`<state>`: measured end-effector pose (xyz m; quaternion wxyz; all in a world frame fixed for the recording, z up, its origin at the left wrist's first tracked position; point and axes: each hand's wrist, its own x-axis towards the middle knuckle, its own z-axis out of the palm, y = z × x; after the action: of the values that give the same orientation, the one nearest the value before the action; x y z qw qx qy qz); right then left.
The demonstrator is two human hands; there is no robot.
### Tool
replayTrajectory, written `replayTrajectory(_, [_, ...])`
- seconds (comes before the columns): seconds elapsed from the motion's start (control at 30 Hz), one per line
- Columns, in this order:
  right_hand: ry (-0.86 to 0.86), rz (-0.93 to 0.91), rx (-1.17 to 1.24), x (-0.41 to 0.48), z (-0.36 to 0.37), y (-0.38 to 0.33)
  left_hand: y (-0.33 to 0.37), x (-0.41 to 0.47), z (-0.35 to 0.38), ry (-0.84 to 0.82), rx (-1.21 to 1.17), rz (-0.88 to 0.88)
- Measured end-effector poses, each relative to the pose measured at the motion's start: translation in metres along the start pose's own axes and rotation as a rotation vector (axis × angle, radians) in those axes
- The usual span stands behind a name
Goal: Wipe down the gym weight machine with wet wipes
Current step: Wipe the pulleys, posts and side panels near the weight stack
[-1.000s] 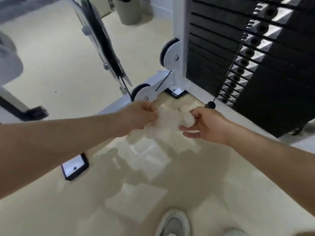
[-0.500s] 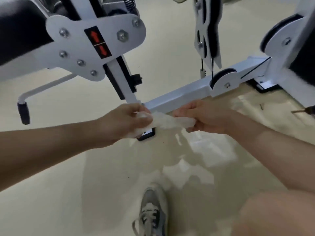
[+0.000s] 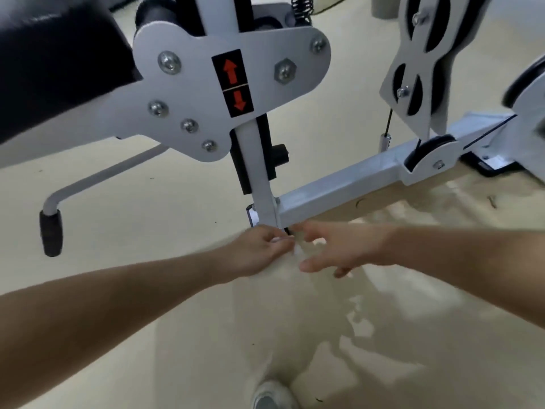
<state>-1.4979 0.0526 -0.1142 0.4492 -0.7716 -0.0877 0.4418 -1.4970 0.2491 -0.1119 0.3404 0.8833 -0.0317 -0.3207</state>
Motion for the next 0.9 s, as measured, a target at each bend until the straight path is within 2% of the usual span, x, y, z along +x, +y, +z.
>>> replayTrajectory(0.1, [0.021, -0.071, 0.290, 0.030, 0.025, 0.000, -0.006, 0.014, -0.016, 0.042, 0.047, 0.036])
replayTrajectory(0.17, [0.122, -0.023, 0.342, 0.044, 0.035, 0.009, -0.020, 0.023, -0.026, 0.089, 0.136, 0.009])
replayTrajectory(0.27, [0.247, 0.058, -0.039, 0.061, 0.031, 0.020, -0.049, 0.041, -0.038, 0.064, 0.278, -0.026])
replayTrajectory(0.33, [0.289, 0.076, -0.188, 0.061, 0.015, 0.018, -0.061, 0.052, -0.040, 0.041, 0.299, -0.064])
replayTrajectory(0.4, [0.332, 0.104, -0.246, 0.055, -0.004, 0.011, -0.068, 0.062, -0.037, 0.088, 0.232, -0.122])
replayTrajectory(0.53, [0.305, 0.079, -0.323, 0.052, -0.019, -0.003, -0.083, 0.080, -0.006, 0.246, -0.066, -0.189])
replayTrajectory(0.63, [0.352, 0.044, -0.187, 0.063, -0.010, 0.008, -0.104, 0.091, 0.014, 0.375, -0.186, -0.277])
replayTrajectory(0.77, [0.451, 0.100, 0.362, 0.114, 0.010, 0.055, -0.139, 0.111, 0.030, 0.539, -0.259, -0.409])
replayTrajectory(0.83, [0.484, 0.120, 0.543, 0.136, 0.020, 0.071, -0.149, 0.120, 0.038, 0.622, -0.367, -0.443])
replayTrajectory(0.87, [0.489, 0.095, 0.589, 0.145, 0.025, 0.076, -0.153, 0.123, 0.041, 0.680, -0.370, -0.469])
replayTrajectory(0.9, [0.507, 0.042, 0.595, 0.151, 0.030, 0.081, -0.155, 0.123, 0.044, 0.772, -0.263, -0.474])
